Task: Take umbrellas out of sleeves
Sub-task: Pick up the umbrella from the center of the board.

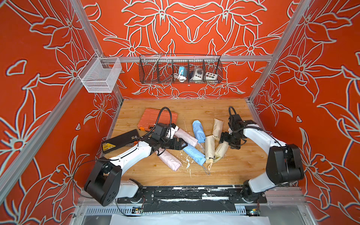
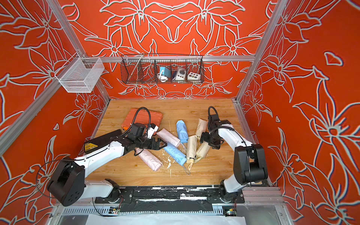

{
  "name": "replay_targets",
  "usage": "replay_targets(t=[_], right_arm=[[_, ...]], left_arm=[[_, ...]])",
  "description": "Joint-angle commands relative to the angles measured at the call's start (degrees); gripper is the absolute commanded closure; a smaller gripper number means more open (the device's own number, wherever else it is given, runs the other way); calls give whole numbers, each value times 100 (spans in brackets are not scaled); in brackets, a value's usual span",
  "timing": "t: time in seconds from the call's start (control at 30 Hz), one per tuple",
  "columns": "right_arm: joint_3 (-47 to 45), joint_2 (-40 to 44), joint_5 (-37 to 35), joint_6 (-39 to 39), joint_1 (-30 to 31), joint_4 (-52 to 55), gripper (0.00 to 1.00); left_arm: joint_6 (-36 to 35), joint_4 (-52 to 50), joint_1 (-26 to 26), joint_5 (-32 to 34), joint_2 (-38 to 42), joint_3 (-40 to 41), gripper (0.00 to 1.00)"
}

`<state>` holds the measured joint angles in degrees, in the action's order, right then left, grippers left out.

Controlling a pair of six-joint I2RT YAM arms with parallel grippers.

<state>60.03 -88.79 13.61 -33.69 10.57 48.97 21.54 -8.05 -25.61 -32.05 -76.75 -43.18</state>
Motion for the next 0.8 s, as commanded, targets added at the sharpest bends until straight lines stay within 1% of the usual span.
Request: replay_targets(t=[0.0, 0.3, 0.77], right_arm=[[-42, -149, -101, -244, 31, -103, 17], [-360, -306, -135, -667, 93, -426, 17], [-596, -446, -408, -902, 126, -663, 17]], left_arm=[[-148, -72, -24, -65, -116, -95, 3], [-179, -113, -23, -29, -172, -117, 3], [-97, -126, -23, -13, -199, -90, 3]])
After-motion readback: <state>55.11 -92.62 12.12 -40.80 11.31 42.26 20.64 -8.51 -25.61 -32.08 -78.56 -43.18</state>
